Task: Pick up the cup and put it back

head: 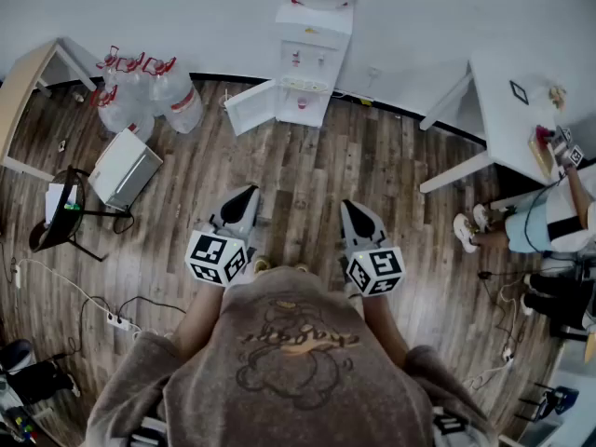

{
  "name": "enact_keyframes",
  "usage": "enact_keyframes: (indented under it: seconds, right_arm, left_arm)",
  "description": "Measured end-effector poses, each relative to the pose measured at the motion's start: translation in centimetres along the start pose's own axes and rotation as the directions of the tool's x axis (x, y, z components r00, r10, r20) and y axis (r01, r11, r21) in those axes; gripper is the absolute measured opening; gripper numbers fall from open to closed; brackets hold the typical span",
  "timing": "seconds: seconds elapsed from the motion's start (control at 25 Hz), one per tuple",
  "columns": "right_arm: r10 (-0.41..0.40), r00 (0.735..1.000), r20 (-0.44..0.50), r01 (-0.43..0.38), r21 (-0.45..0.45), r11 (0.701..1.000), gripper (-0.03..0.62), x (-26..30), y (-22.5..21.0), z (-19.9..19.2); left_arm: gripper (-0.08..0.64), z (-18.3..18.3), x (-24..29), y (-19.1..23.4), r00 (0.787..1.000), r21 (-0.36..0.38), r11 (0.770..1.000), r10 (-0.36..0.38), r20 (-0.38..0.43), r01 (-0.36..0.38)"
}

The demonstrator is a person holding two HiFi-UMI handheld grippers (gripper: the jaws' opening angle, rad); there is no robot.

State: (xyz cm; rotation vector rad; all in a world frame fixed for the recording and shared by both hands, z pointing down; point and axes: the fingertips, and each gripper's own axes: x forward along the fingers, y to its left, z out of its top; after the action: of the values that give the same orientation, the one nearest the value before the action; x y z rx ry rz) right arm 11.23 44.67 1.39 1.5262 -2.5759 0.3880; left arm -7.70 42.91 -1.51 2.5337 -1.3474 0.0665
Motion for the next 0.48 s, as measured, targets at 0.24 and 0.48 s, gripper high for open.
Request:
enact_keyframes:
  seconds: [0.24,0.48]
  right_arm:
    - [0.029,0.999,0.016,-0.030,0.009,1.000,-0.002,-0.6,-0.4,0.3]
    - [0.035,0.999,-0.017,-0.035,0.012,0.999,-0.002,-1.8,-1.8,-1.1]
  left_arm:
    - [0.002,-0.2,0.5,-1.4,1.000,0.000,1.000,-0.003,-0.009,0.003]
    - [0.002,-1.1,0.9,-3.1,1.000,-0.006,1.000,0.018,-0.021,-0.018]
